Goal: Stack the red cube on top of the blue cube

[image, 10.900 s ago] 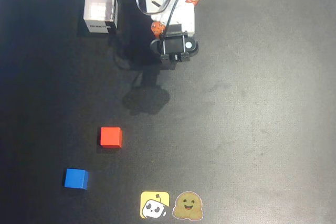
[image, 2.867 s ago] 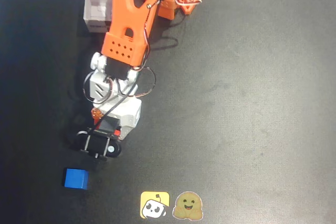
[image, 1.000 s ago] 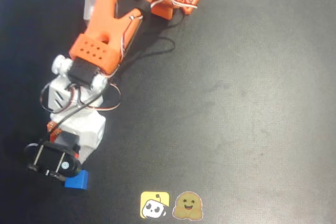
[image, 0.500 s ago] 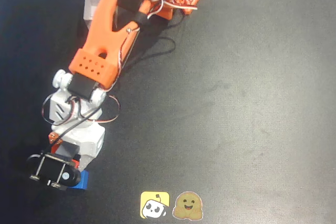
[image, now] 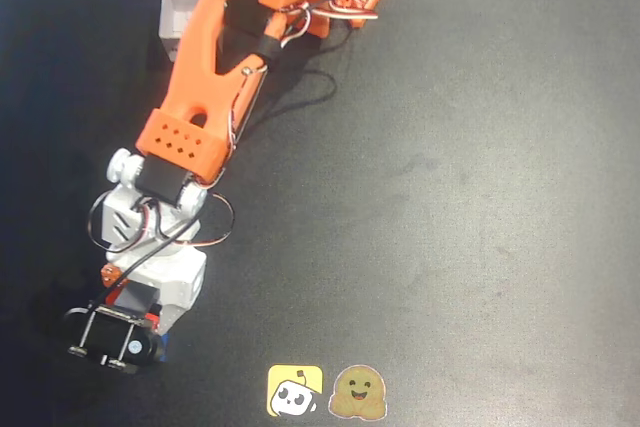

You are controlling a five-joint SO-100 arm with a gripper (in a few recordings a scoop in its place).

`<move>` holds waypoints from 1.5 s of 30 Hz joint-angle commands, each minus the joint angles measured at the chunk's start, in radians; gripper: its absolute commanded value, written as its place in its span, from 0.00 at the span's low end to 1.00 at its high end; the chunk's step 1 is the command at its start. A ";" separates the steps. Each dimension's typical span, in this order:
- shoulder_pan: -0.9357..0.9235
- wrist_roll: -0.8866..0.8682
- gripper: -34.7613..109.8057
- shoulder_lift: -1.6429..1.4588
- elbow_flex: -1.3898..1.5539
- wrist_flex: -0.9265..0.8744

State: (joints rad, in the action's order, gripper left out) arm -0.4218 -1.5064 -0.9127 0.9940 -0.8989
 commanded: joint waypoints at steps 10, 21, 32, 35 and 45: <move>0.014 0.008 0.24 -0.006 -0.044 0.015; 0.008 0.008 0.24 -0.006 -0.048 0.015; 0.008 0.006 0.27 -0.002 -0.043 0.018; 0.009 0.002 0.31 0.000 -0.041 0.020; 0.018 -0.002 0.40 -0.002 -0.044 0.020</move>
State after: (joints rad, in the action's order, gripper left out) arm -0.4126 -1.5048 -0.9020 0.9940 -0.8943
